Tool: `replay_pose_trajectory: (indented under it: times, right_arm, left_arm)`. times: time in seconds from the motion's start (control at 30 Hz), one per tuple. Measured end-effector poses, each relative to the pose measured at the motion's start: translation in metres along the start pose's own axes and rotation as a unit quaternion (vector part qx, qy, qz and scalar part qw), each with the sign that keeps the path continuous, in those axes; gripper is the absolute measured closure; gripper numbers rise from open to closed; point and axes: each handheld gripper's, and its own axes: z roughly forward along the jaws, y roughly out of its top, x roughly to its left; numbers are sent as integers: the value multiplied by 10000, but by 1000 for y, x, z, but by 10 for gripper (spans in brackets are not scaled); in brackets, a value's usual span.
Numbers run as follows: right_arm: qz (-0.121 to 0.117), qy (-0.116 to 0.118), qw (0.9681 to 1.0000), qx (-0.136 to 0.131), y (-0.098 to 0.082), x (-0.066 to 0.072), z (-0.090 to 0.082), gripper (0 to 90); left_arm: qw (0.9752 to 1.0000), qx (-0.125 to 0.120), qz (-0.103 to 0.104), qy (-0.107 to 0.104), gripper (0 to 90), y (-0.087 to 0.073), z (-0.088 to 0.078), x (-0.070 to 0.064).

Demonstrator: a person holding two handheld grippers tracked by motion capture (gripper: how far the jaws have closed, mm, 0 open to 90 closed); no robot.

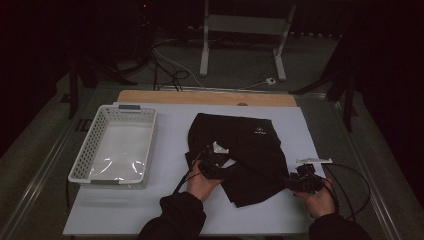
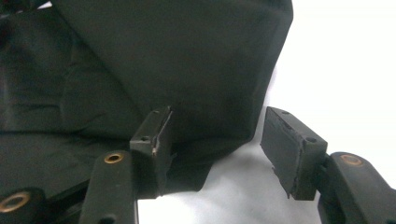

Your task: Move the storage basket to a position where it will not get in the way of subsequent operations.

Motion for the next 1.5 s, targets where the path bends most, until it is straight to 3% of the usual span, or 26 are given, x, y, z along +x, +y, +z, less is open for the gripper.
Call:
replay_pose_trajectory:
  times: [0.07, 0.1, 0.13, 0.2, 0.23, 0.33, 0.57, 0.67, 0.77, 0.83, 0.93, 1.0, 1.1, 1.23, 1.3, 1.33, 1.37, 1.43, 1.5]
  right_arm:
    - [-30, 20, 10000, 3, -1, 0, 0, 455]
    - [-26, 47, 10000, 41, -2, 1, 1, 467]
    - [-58, 82, 9999, 108, -3, 1, 2, 506]
    - [-109, 81, 9998, 113, -3, 1, 1, 645]
    - [-120, 108, 9998, 121, -3, 1, 1, 695]
    - [-233, 114, 9995, 165, -3, 1, 0, 835]
    - [-269, 65, 9996, 102, -1, -5, -1, 859]
    - [-221, -70, 9997, 52, -1, -10, -1, 863]
    - [-167, -189, 9997, 21, -1, -14, -2, 863]
    - [-106, -167, 9998, 31, -1, -16, -3, 816]
    - [-99, -122, 9999, -6, -2, -12, -4, 675]
    - [-95, -71, 9999, -6, -3, -8, -5, 612]
    - [-62, -40, 10000, 9, -6, -5, -7, 546]
    - [40, 45, 9999, 111, -14, -5, -10, 526]
    - [79, 109, 9998, 136, -17, -3, -12, 537]
    - [92, 155, 9997, 154, -18, -3, -12, 553]
    - [39, 202, 9996, 185, -19, -2, -12, 585]
    - [-30, 236, 9995, 214, -18, 1, -12, 748]
    - [-141, 238, 9994, 196, -17, 2, -11, 855]
  left_arm:
    - [10000, -19, 31, 58, 557, -1, 1, -1]
    - [10000, 63, 4, -19, 557, 0, 0, 0]
    - [9999, 110, -33, -94, 707, 0, 0, 0]
    - [9997, 192, 38, -132, 853, -2, -2, -1]
    - [9996, 218, 38, -192, 873, -3, -3, -3]
    - [9988, 338, 153, -332, 883, -7, -9, -8]
    - [9962, 533, 339, -604, 883, -24, -22, -20]
    - [9946, 648, 472, -660, 883, -28, -26, -26]
    - [9913, 776, 640, -854, 878, -34, -30, -32]
    - [9917, 715, 635, -856, 779, -33, -31, -31]
    - [9947, 511, 430, -787, 599, -28, -27, -23]
    - [9963, 441, 325, -667, 535, -22, -21, -18]
    - [9971, 306, 145, -676, 526, -14, -11, -14]
    - [9975, 332, 212, -582, 588, -5, -3, -15]
    - [9975, 381, 225, -549, 705, -2, 0, -14]
    - [9974, 407, 212, -555, 808, -1, 1, -13]
    - [9974, 377, 164, -598, 869, 0, 3, -12]
    - [9974, 309, 60, -650, 878, 2, 5, -10]
    - [9977, 211, -34, -644, 879, 4, 5, -8]
